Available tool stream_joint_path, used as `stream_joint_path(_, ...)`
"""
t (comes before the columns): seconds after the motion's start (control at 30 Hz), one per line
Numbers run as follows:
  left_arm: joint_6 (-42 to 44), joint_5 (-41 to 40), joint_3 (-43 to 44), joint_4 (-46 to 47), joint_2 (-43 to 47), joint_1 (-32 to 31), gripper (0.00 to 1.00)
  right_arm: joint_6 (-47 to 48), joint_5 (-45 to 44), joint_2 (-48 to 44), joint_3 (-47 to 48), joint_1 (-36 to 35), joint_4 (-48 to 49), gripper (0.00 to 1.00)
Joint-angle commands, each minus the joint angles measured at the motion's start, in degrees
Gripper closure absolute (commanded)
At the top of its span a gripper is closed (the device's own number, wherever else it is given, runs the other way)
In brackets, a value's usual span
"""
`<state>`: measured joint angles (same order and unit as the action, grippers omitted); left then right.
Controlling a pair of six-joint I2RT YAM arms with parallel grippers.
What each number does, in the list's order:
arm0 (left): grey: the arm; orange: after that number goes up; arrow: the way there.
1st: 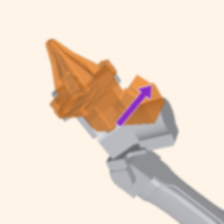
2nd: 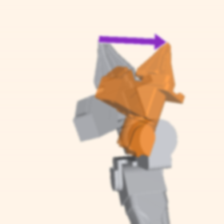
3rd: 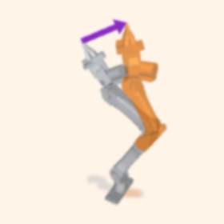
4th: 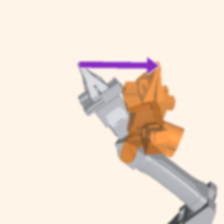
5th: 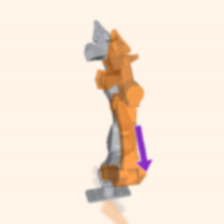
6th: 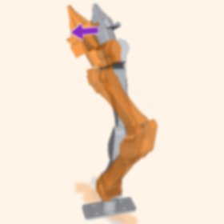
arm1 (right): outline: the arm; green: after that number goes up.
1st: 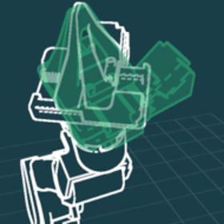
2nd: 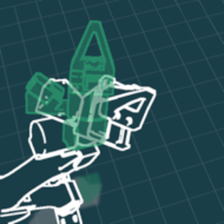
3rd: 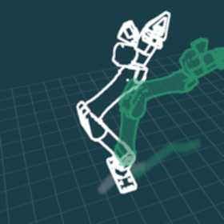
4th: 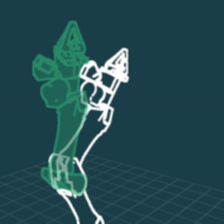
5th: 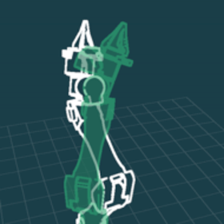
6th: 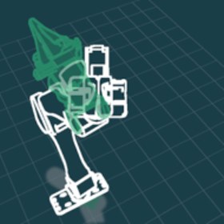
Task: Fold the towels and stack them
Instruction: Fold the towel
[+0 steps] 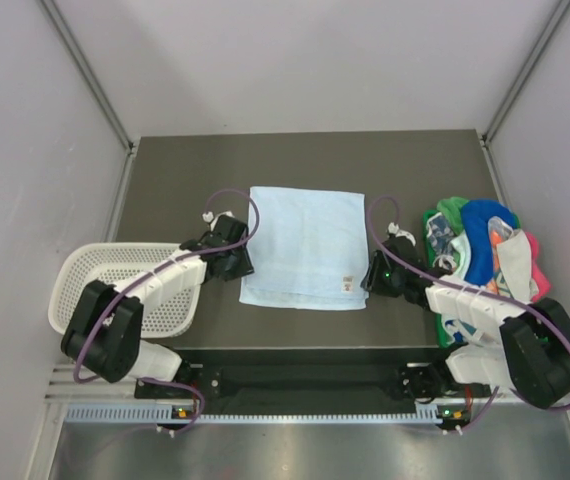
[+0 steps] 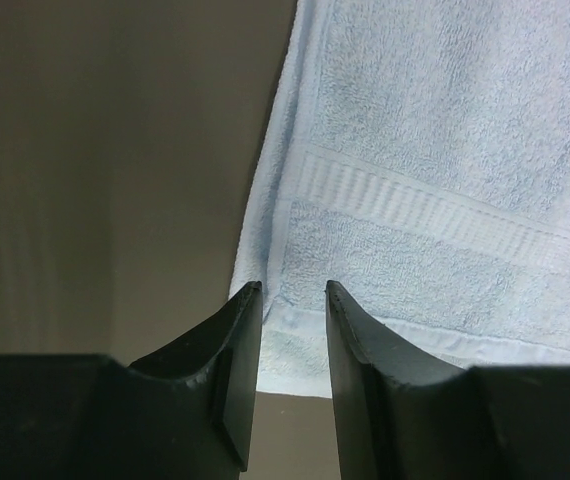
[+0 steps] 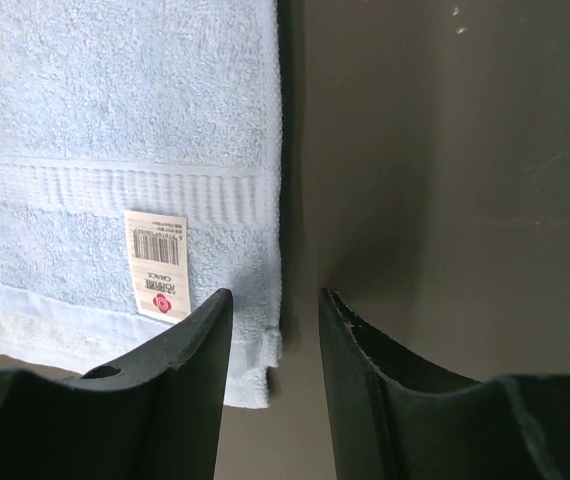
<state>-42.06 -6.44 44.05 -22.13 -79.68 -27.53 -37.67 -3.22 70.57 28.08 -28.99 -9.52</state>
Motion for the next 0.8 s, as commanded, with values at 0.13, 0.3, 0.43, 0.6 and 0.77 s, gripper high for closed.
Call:
stream_joint_path(0.13,0.4,1.52,-0.55,3.59,-2.06,-0.95,0.63,-1.44,-1.17,-0.52,-1.0,-1.33,2.93,0.6)
stream_joint_path(0.3,-0.21,0.11,-0.99,3.06,-2.06,-1.12,0.63,-1.35,-1.17,-0.69,-1.18,-1.33,2.93,0.6)
stream_joint_path(0.43,-0.3,-0.15,-0.99,2.62,-2.59,-1.3,0.63,-1.18,-1.08,-0.78,-1.27,-1.24,2.93,0.6)
stream_joint_path(0.6,-0.48,-0.24,-1.25,2.79,-3.2,-1.74,0.62,-1.18,-1.08,-0.78,-1.53,-1.24,2.93,0.6)
stream_joint_path(0.77,-0.56,-0.68,-1.07,2.53,-3.82,-2.0,0.62,-1.09,-1.08,-0.69,-1.53,-1.24,2.93,0.6)
